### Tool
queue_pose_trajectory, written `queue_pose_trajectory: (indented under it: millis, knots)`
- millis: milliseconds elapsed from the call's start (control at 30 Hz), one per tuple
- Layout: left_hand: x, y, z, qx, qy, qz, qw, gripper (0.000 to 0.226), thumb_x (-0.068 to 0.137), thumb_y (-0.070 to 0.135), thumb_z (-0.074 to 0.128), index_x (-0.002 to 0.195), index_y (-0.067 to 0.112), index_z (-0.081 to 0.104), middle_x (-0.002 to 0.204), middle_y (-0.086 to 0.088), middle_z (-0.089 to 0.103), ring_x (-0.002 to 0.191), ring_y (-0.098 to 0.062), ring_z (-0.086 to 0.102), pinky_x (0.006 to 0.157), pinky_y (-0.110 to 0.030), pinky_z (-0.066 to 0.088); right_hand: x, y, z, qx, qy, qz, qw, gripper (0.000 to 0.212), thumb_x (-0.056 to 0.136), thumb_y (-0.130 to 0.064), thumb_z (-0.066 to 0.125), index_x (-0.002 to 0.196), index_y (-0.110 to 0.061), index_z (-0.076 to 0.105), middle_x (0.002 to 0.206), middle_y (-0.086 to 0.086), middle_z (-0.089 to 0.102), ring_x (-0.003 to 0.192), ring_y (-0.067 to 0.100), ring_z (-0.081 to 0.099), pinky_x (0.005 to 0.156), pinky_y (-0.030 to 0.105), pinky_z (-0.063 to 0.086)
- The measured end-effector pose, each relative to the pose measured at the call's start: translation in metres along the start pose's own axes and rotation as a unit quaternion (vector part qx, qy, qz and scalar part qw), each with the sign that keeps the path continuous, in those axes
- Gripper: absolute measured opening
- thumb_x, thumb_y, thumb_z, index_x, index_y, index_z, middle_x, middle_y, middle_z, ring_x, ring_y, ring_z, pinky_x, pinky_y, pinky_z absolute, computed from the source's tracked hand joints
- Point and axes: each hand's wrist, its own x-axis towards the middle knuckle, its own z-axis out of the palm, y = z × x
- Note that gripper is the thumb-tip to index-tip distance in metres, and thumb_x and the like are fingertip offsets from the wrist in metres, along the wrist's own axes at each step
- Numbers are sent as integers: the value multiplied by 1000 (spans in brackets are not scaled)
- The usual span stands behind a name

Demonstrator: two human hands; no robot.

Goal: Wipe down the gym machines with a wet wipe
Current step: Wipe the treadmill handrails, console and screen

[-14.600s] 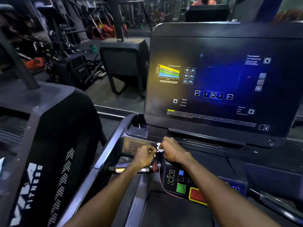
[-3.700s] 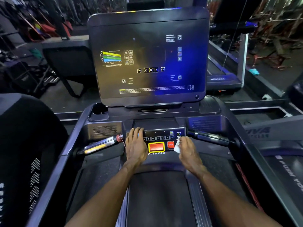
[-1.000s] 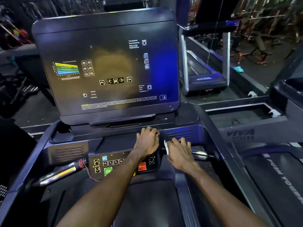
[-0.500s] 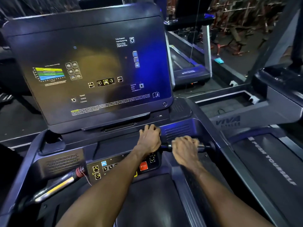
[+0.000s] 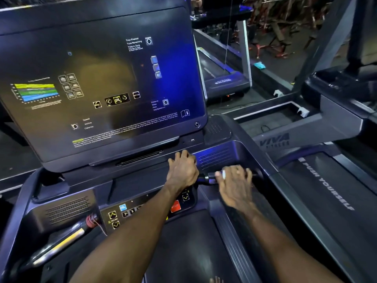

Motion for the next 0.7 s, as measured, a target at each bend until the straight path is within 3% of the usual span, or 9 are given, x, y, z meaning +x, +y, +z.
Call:
queue_pose_trajectory:
  millis: [133,300,433,533,633,700]
  knots:
    - [-1,-2,1,9,0,3,1000,26,94,25,44,112,16,60,119,-7,48,108,-28,45,91,-52,41,-4,8,-3,-5,-24,-75,997,54,99,-55,16,112,-22,57,111,-4,61,112,22,51,112,54,26]
    - [-1,-2,1,7,-1,-4,1000,26,94,26,44,111,16,61,120,-6,48,108,-27,45,91,-52,41,1,59,-2,-27,-11,-17,999,59,98,-54,18,118,-15,57,115,6,61,111,29,54,108,46,35]
    - [-1,-1,0,4,4,-6,1000,28,97,26,42,113,15,61,120,-7,48,109,-26,45,93,-52,41,-15,25,12,57,37,43,997,62,100,-45,23,136,-5,52,142,14,53,139,37,41,114,55,29]
    - [-1,-1,0,0,-1,-3,1000,30,98,28,40,115,15,61,120,-8,48,110,-26,45,95,-53,41,-29,30,19,66,51,-7,996,56,103,-33,22,149,-7,42,157,9,38,148,28,28,118,54,25]
    - [-1,-1,-1,3,-5,0,1000,30,98,28,40,115,15,61,121,-8,48,111,-26,45,94,-53,41,-25,37,21,69,80,51,993,52,99,-18,31,146,-3,45,154,14,42,143,31,38,113,56,34]
    - [-2,0,-2,5,-6,-2,1000,30,98,28,40,114,15,61,120,-8,48,111,-27,45,94,-53,41,-24,19,23,83,112,88,986,54,91,-8,37,142,1,49,151,18,45,140,36,42,113,56,32]
